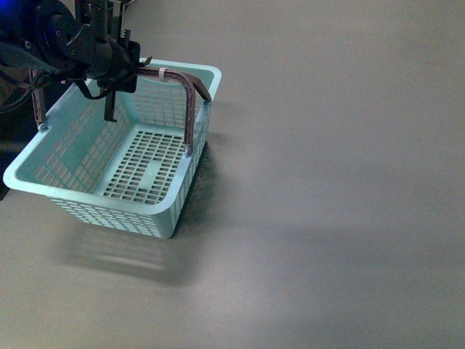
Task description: Pick lemon and mango into basket
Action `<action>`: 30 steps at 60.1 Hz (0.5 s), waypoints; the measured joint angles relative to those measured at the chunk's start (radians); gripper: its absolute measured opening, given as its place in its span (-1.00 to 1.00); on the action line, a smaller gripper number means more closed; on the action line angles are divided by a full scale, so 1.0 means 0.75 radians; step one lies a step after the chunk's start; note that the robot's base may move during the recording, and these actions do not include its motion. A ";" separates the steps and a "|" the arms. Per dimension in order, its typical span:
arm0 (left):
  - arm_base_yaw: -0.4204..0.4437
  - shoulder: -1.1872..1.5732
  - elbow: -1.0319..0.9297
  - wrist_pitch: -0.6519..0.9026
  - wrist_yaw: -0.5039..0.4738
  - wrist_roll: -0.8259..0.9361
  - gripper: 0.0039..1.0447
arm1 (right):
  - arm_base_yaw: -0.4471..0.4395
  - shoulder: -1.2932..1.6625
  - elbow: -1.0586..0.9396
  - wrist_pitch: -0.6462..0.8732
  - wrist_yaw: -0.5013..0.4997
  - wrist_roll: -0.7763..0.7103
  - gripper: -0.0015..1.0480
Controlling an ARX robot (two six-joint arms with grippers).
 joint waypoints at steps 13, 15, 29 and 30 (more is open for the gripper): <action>-0.002 -0.091 -0.157 0.075 -0.005 -0.001 -0.91 | 0.000 0.000 0.000 0.000 0.000 0.000 0.83; -0.003 -0.122 -0.204 0.093 -0.009 0.001 -0.91 | 0.000 0.000 0.000 0.000 0.000 0.000 0.83; -0.006 -0.455 -0.550 0.219 -0.060 -0.002 -0.91 | 0.000 0.000 0.000 0.000 0.000 0.000 0.83; -0.006 -0.477 -0.567 0.223 -0.061 -0.003 -0.91 | 0.000 0.000 0.000 0.000 0.000 0.000 0.83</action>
